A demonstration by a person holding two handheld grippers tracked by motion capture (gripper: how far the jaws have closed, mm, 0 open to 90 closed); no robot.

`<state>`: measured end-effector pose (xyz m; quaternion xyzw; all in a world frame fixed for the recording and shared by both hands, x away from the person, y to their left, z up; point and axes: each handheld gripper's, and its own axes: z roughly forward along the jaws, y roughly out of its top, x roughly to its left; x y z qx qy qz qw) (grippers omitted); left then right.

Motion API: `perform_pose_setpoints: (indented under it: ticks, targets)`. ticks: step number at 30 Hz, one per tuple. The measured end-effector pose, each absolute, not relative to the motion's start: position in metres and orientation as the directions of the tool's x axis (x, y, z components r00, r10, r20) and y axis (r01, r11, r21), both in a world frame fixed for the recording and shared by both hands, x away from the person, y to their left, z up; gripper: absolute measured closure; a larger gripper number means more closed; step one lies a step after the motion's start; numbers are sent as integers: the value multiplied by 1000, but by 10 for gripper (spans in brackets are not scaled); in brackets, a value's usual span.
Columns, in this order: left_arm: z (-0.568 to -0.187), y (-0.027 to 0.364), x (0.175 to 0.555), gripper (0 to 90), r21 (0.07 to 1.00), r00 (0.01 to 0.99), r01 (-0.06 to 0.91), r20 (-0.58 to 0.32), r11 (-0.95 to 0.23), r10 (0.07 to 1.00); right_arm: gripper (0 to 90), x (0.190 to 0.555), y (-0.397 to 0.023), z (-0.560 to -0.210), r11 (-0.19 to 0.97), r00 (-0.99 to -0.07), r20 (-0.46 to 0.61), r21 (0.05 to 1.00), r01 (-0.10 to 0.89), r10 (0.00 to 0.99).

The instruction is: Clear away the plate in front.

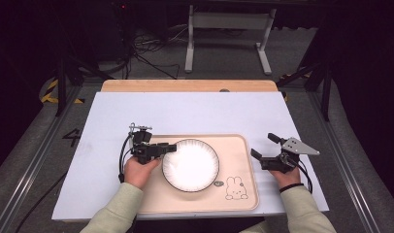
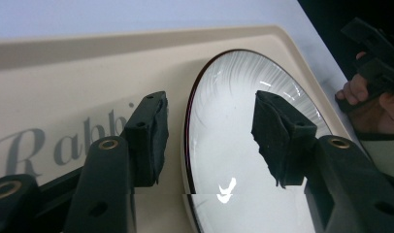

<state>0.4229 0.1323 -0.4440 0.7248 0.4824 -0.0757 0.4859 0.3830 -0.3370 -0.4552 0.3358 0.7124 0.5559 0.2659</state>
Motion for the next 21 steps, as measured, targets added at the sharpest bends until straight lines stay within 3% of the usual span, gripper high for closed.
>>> perform_pose_setpoints:
  ticks: [11, 21]
  targets:
    - [-425, 136, 410, 408, 748, 624, 659, -481, -84, 616, 26, 383, -338, -455, 146, -633, 8, 971, 191, 774]
    - [-414, 148, 400, 239, 828, 674, 555, -390, -81, 628, 26, 384, -338, -455, 144, -633, 11, 971, 192, 774]
